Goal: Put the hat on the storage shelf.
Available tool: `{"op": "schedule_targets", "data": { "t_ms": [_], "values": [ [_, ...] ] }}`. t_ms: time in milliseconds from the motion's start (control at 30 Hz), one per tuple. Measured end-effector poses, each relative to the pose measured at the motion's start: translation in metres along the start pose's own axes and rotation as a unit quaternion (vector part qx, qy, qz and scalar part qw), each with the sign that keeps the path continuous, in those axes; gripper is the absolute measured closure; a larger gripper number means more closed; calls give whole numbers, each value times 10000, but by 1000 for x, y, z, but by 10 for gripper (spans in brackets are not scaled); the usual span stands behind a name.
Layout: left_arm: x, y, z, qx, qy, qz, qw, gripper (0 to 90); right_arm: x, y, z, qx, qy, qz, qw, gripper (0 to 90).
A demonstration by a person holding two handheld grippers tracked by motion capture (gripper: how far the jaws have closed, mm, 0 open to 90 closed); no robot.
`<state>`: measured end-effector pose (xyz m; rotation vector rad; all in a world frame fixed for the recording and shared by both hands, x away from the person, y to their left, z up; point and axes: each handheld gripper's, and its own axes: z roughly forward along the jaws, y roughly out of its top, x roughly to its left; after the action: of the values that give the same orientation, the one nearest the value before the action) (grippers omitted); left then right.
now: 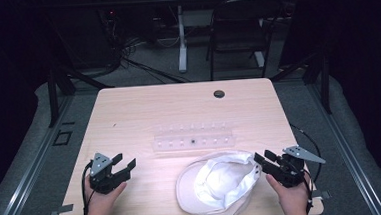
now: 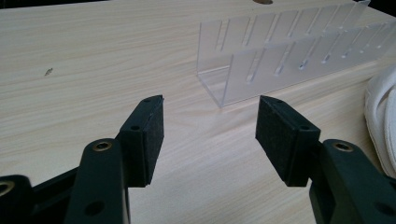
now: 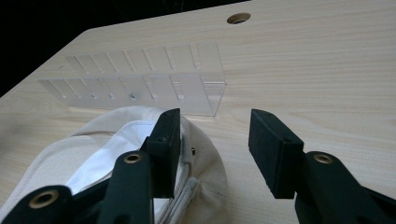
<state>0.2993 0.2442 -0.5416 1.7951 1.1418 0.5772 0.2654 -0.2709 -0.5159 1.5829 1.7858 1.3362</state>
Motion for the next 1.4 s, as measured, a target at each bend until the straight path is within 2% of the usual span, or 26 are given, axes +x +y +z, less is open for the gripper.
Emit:
{"op": "schedule_targets", "data": {
  "t_ms": [67, 200, 300, 367, 400, 633, 667, 833, 933, 1100, 1200, 1300, 1400],
  "values": [
    [0, 0, 0, -16, 3, -46, 10000, 424, 1, -1, -1, 21, -8, -27, 10000, 543],
    [-2, 1, 0, 3, -20, -9, 10000, 424, 2, -1, -2, 54, -90, -67, 9999, 543],
    [-4, 1, 1, 6, -28, 58, 10000, 424, 3, 1, -4, 105, -126, -39, 9999, 540],
    [-5, 1, 1, -9, -42, 34, 10000, 425, 4, 4, -6, 188, -176, 31, 9997, 538],
    [-6, 0, 0, -11, -46, 77, 10000, 424, 5, 8, -9, 137, -221, 123, 9996, 538],
    [-6, 0, 0, -1, -53, 77, 10000, 424, 5, 12, -16, 86, -262, 116, 9996, 526],
    [-6, 0, 0, 7, -58, 74, 10000, 425, 5, 11, -15, 242, -272, 116, 9993, 527],
    [-7, 0, 2, 12, -62, 79, 9999, 425, 5, 9, -14, 466, -314, -10, 9984, 527],
    [-8, 0, 3, 1, -49, 91, 9999, 424, 3, 10, -15, 616, -262, 48, 9977, 525],
    [-8, 0, 2, 2, -67, 81, 9999, 424, 5, 14, -18, 594, -105, 118, 9981, 524],
    [-9, -1, 3, 15, -77, 83, 9999, 424, 8, 16, -18, 624, -90, 100, 9980, 522],
    [-10, -1, 3, 59, -95, 110, 9999, 424, 14, 19, -14, 837, -71, 4, 9965, 522],
    [-10, -1, 3, 75, -112, 125, 9998, 424, 16, 20, -10, 974, -39, 14, 9952, 522]
  ]
}}
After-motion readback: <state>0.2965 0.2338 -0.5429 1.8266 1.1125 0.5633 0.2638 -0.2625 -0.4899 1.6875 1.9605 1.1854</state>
